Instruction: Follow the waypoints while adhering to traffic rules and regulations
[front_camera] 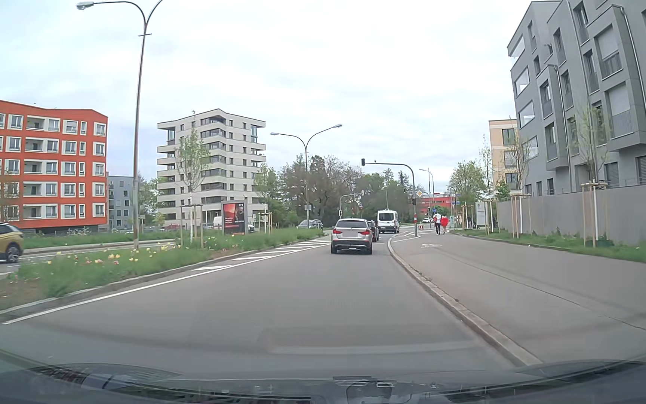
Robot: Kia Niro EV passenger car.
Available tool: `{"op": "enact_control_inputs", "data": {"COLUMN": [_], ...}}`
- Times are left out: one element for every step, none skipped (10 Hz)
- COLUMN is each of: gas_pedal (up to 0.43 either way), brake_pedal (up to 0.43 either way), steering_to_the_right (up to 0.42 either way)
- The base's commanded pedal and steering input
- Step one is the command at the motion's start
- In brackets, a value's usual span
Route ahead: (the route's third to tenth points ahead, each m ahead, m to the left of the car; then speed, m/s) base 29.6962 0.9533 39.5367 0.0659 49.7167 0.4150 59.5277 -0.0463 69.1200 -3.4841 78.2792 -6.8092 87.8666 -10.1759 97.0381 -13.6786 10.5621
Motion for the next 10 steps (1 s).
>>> {"op": "enact_control_inputs", "data": {"gas_pedal": [0.059,0.059,0.059,0.059,0.059,0.059,0.059,0.059,0.059,0.059], "brake_pedal": [0.0,0.0,0.0,0.0,0.0,0.0,0.0,0.0,0.0,0.0], "steering_to_the_right": [0.013,0.013,0.012,0.012,0.011,0.011,0.011,0.011,0.011,0.011]}}
